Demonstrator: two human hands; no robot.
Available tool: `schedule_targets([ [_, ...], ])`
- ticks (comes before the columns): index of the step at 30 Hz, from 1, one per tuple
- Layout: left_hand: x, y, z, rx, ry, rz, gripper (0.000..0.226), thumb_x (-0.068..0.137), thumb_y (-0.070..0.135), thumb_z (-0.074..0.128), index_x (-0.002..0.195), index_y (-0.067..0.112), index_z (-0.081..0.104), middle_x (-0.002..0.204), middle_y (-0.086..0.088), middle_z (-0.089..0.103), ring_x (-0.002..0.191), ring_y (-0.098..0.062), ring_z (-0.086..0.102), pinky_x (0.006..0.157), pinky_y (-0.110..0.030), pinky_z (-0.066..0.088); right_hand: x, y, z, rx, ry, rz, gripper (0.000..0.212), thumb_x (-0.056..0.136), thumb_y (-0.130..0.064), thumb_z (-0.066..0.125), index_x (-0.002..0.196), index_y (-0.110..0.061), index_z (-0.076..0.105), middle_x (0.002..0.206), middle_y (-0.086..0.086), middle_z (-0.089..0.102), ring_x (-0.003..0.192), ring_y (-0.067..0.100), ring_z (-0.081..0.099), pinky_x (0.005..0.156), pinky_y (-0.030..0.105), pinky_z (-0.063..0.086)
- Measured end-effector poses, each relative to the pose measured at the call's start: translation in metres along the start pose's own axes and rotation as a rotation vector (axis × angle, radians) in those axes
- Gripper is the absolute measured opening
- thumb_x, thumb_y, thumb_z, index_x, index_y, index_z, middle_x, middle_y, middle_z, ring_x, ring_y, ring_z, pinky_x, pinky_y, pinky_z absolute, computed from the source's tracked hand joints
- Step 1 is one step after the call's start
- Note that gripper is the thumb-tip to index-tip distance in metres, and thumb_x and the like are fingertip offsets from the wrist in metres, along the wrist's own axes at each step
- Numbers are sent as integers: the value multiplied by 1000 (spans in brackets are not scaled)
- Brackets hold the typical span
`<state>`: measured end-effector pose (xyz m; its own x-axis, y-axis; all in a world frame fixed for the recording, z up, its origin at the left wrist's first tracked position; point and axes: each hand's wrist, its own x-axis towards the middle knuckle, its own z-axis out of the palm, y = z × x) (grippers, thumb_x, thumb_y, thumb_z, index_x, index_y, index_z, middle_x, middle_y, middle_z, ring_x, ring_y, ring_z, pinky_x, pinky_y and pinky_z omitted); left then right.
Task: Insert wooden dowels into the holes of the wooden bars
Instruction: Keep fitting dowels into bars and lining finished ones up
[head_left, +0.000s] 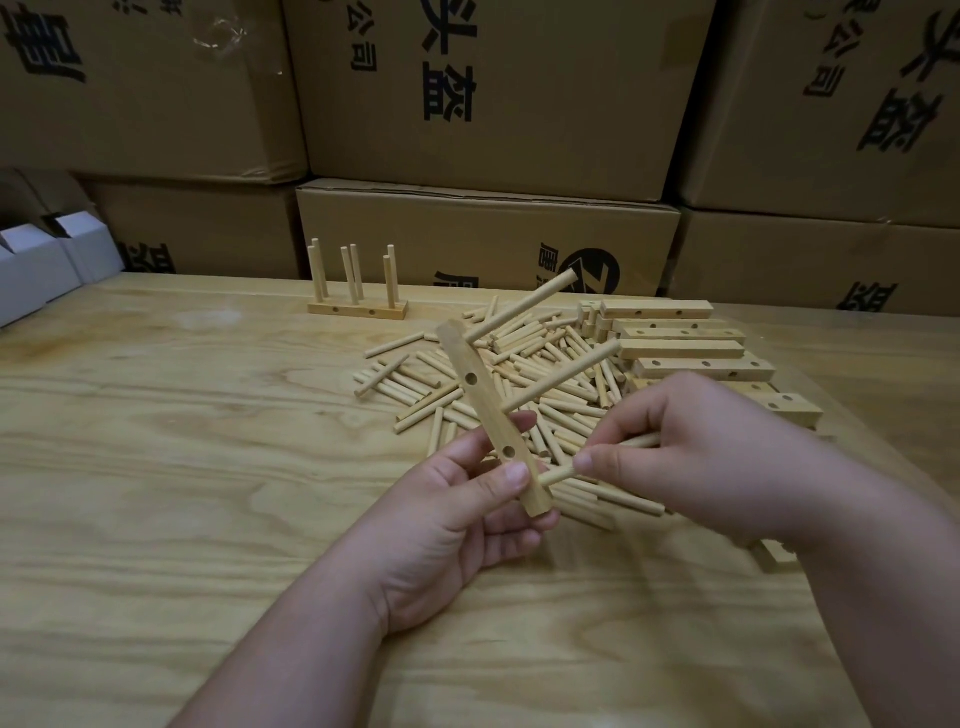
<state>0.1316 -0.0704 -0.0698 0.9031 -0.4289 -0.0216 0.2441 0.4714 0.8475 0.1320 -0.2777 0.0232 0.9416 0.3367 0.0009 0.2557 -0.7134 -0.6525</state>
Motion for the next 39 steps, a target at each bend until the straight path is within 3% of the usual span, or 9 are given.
schedule_targets([
  [2, 0, 0, -1, 2, 5, 0, 40, 82, 13, 73, 119, 27, 72, 103, -12, 69, 79, -25, 72, 70, -32, 60, 1, -1, 2, -18, 5, 16, 20, 86, -52, 69, 76, -37, 78, 55, -17, 63, 50, -4, 56, 42, 13, 37],
  [6, 1, -1, -1, 3, 15, 8, 40, 80, 13, 74, 117, 27, 73, 101, -9, 73, 82, -28, 73, 68, -33, 60, 2, 0, 3, -69, 14, 27, 30, 82, -68, 59, 77, -44, 77, 75, 0, 74, 70, 16, 68, 67, 43, 59],
  [13, 3, -2, -2, -16, 18, 18, 46, 77, 18, 76, 120, 27, 62, 113, -15, 74, 92, -34, 76, 76, -39, 62, 4, -1, 3, 291, 262, -62, 67, 60, -94, 52, 95, -39, 70, 74, -11, 71, 55, -1, 61, 51, 19, 48],
  [18, 4, -1, -4, -57, 40, 52, 33, 73, 21, 80, 102, 36, 73, 110, -11, 76, 81, -27, 77, 74, -39, 61, 6, -3, 15, 124, 166, -53, 41, 65, -74, 71, 89, -40, 76, 82, -17, 72, 71, 0, 65, 60, 21, 49],
  [22, 5, -1, -5, -54, 53, 74, 33, 77, 20, 78, 104, 39, 73, 109, -10, 76, 75, -22, 75, 72, -37, 60, 11, -5, 23, 67, 137, -7, 14, 72, -55, 79, 83, -47, 76, 78, -23, 72, 71, -4, 66, 56, 15, 47],
  [27, 5, 2, -6, -99, 105, 119, 35, 74, 19, 80, 107, 31, 77, 98, -10, 67, 69, -15, 63, 63, -29, 50, 13, -11, 31, 86, 145, -9, 26, 61, -65, 74, 86, -57, 72, 78, -17, 73, 69, 3, 66, 58, 21, 54],
  [30, 6, 7, -9, -141, 131, 160, 37, 73, 18, 85, 108, 29, 78, 95, -7, 70, 64, -12, 60, 57, -24, 48, 28, -15, 42, 62, 126, -19, 18, 76, -53, 73, 93, -59, 68, 90, -25, 72, 80, -4, 66, 70, 27, 54],
  [32, 7, 10, -12, -163, 171, 198, 41, 71, 17, 85, 109, 28, 78, 97, -8, 72, 63, -12, 62, 57, -23, 49, 43, -18, 47, 57, 96, 0, 9, 84, -44, 73, 93, -47, 72, 89, -25, 72, 80, -5, 66, 69, 26, 51],
  [39, 3, 21, -33, -212, 181, 234, 72, 72, 21, 79, 137, 28, 52, 109, -18, 75, 73, -28, 72, 56, -31, 56, 151, -44, 49, -65, 164, -70, 4, 91, -41, 67, 91, -43, 64, 90, -16, 70, 87, -2, 64, 77, 27, 53],
])
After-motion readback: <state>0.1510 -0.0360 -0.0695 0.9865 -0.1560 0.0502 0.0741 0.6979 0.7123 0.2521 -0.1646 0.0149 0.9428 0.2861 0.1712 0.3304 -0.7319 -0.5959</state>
